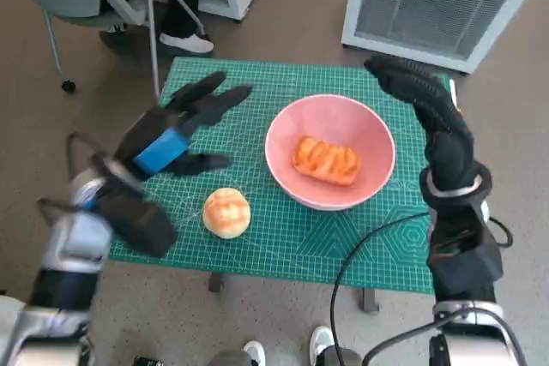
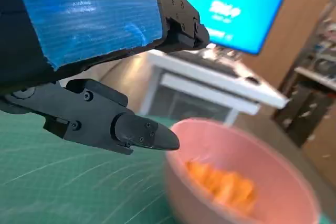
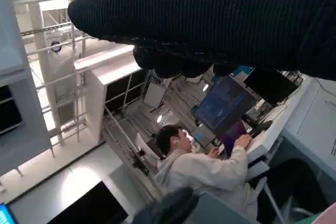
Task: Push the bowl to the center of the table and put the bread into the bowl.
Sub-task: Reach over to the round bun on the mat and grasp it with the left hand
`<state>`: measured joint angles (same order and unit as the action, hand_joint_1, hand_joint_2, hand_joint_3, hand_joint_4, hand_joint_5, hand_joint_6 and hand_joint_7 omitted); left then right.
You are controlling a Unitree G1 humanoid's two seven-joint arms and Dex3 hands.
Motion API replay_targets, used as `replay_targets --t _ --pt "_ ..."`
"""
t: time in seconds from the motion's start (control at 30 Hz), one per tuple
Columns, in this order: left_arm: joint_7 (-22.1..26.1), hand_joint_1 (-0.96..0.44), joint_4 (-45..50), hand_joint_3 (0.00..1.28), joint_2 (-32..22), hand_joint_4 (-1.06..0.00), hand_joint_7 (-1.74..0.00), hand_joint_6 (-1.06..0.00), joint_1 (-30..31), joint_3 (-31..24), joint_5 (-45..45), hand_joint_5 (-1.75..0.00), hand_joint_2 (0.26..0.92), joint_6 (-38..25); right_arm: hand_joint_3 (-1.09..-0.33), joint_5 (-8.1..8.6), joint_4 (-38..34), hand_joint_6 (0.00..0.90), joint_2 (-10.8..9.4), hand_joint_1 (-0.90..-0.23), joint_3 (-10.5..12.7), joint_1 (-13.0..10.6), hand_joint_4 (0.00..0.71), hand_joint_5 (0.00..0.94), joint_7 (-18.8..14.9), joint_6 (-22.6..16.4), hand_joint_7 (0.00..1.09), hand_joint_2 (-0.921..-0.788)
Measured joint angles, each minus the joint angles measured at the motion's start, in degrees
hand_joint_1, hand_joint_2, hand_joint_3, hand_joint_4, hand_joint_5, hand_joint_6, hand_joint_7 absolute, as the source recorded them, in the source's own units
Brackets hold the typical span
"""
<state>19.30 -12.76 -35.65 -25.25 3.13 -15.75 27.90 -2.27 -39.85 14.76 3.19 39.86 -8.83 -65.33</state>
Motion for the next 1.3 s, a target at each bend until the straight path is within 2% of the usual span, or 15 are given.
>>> replay_targets --t 0.33,0.67,0.83,1.1,1.3 --pt "7.06 -0.39 3.55 0.04 -4.03 -0.32 -0.04 -0.43 8.33 -0.27 0.63 -0.01 0.921 -4.63 -0.814 0.15 -0.41 0.274 0.07 -0.608 0.08 -0.03 0.27 0.001 0.0 -0.18 0.06 -0.921" --pt "13.34 -0.36 3.17 0.02 -4.47 -0.27 0.0 -0.39 8.55 3.07 0.0 0.0 0.907 -11.5 -0.816 0.15 -1.08 0.27 0.04 -0.611 -0.06 0.05 0.27 0.001 -0.01 -0.35 0.07 -0.921" --pt "13.3 -0.31 0.47 0.0 -2.96 -0.27 0.0 -0.38 7.3 5.7 -1.85 0.0 0.89 -12.98 -0.815 0.18 -1.21 0.269 0.03 -0.612 -0.23 0.13 0.27 0.001 -0.12 -0.34 0.07 -0.921" --pt "10.68 -0.24 -9.55 0.0 1.0 -0.29 -0.01 -0.4 3.54 9.69 -4.28 -0.01 0.868 -9.33 -0.82 0.32 -1.21 0.265 -0.01 -0.61 -0.77 0.27 0.269 0.0 -0.31 -0.25 0.08 -0.921" --pt "8.17 -0.15 -15.98 0.0 3.68 -0.37 -0.02 -0.47 -0.06 10.9 -4.9 -0.01 0.866 -7.35 -0.823 0.36 -1.17 0.262 0.01 -0.608 -0.97 0.26 0.269 0.0 -0.39 -0.12 0.09 -0.921"
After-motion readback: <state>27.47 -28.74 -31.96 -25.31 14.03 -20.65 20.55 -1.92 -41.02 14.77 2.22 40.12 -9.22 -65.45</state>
